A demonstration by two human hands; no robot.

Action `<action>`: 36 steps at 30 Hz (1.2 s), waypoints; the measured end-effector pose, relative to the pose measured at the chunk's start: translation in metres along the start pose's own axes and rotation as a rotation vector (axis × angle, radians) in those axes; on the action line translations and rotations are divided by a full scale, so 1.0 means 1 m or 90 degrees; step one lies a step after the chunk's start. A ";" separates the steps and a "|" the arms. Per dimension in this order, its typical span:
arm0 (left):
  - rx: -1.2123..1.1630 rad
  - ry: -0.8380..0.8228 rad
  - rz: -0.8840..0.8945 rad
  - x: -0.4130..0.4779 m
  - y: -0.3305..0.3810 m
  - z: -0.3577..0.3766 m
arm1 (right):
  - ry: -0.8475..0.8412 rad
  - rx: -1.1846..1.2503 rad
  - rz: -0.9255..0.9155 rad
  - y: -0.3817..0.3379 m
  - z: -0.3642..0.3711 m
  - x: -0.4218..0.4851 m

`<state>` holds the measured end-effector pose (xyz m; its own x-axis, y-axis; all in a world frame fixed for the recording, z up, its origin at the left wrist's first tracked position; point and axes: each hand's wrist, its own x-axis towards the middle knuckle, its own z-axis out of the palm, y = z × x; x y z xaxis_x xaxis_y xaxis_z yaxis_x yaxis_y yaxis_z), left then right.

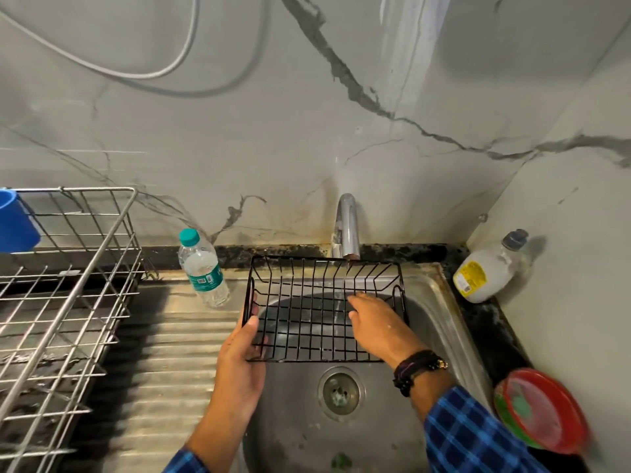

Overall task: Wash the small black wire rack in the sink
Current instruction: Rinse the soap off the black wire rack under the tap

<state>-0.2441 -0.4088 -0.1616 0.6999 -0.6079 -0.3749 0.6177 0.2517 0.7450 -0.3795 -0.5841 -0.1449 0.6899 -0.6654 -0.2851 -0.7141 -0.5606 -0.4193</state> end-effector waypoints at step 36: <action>-0.040 -0.040 0.041 -0.002 0.007 0.010 | 0.047 0.006 0.033 -0.023 -0.009 0.005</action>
<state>-0.2442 -0.4132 -0.1503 0.7169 -0.6339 -0.2903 0.5941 0.3375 0.7301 -0.3612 -0.5791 -0.1290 0.6416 -0.7278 -0.2421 -0.7468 -0.5207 -0.4137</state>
